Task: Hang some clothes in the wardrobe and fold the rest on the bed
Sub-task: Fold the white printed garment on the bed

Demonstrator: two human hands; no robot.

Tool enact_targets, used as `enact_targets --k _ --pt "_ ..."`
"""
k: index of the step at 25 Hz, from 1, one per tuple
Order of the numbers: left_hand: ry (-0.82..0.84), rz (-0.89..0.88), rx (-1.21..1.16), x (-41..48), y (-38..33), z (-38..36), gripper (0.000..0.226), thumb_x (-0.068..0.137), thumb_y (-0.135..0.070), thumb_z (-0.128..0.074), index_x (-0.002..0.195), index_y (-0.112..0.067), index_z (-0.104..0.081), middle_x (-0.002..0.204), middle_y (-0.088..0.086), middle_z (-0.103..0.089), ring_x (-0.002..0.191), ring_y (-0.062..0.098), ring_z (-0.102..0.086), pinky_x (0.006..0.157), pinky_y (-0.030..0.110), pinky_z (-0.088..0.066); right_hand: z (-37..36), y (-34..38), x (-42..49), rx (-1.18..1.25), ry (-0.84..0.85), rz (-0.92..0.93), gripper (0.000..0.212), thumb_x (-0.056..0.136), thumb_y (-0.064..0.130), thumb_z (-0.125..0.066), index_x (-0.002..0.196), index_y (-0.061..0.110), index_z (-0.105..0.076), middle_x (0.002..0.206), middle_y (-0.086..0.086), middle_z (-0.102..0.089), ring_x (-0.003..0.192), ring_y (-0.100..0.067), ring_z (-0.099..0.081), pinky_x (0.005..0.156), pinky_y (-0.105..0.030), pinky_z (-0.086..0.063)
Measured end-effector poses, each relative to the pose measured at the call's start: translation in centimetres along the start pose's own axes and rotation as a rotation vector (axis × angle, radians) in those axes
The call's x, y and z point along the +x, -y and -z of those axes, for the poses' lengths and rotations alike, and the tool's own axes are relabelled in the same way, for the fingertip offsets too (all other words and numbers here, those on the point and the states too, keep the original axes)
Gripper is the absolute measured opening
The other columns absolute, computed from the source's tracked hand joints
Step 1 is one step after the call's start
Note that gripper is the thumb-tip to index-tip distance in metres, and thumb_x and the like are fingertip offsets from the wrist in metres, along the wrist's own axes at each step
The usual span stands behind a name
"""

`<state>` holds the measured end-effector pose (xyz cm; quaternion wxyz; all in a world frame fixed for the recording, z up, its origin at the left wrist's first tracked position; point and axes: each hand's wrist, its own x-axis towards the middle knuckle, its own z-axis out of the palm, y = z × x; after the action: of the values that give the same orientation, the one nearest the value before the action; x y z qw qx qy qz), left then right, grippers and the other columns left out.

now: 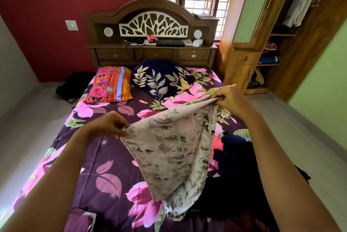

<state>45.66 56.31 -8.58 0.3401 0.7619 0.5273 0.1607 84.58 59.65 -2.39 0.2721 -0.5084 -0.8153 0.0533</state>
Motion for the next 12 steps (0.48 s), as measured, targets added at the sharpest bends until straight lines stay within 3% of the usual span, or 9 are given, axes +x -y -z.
enact_targets --k 3,6,8,10,12 --pt "0.101 0.014 -0.042 0.8 0.7 -0.3 0.024 0.075 0.001 -0.075 0.077 -0.023 -0.073 0.059 -0.006 -0.067 0.053 0.0 -0.056 0.054 0.016 -0.047 -0.5 -0.2 -0.1 0.032 -0.063 0.017 0.019 0.074 -0.001 -0.075 0.093 0.001 -0.074 0.087 -0.013 -0.072 0.074 -0.016 -0.062 0.065 -0.005 -0.043" --pt "0.05 0.055 -0.148 1.1 0.4 -1.2 0.014 0.066 -0.025 -0.084 0.077 -0.018 -0.078 0.062 0.005 -0.066 0.056 0.006 -0.058 0.055 0.017 -0.048 -1.0 0.1 0.1 0.067 -0.113 0.044 0.017 0.073 -0.005 -0.074 0.088 0.002 -0.075 0.085 -0.012 -0.072 0.078 -0.022 -0.066 0.072 -0.028 -0.054" --pt "-0.028 0.076 -0.26 1.2 0.4 -2.0 0.003 0.074 -0.015 -0.077 0.076 -0.014 -0.077 0.068 0.01 -0.071 0.06 0.011 -0.064 0.058 0.017 -0.052 -1.0 0.5 0.4 0.094 -0.148 0.056 0.018 0.073 -0.007 -0.071 0.088 0.002 -0.075 0.084 -0.011 -0.072 0.076 -0.019 -0.066 0.071 -0.021 -0.053" --pt "-0.203 0.038 -0.234 1.5 1.3 -2.5 0.02 0.073 -0.004 -0.078 0.068 -0.024 -0.076 0.068 0.009 -0.072 0.06 0.013 -0.065 0.059 0.019 -0.053 -0.8 1.0 0.7 0.139 -0.171 0.057 0.018 0.074 -0.009 -0.069 0.089 0.001 -0.075 0.084 -0.007 -0.071 0.072 -0.011 -0.063 0.066 -0.009 -0.049" --pt "-0.392 0.031 -0.201 1.9 2.1 -3.3 0.032 0.066 0.003 -0.08 0.064 -0.028 -0.073 0.063 0.006 -0.069 0.06 0.017 -0.064 0.059 0.021 -0.054 -0.6 1.8 0.9 0.176 -0.181 0.06 0.018 0.076 -0.008 -0.068 0.09 0.001 -0.074 0.083 -0.003 -0.068 0.068 -0.004 -0.059 0.062 -0.006 -0.048"
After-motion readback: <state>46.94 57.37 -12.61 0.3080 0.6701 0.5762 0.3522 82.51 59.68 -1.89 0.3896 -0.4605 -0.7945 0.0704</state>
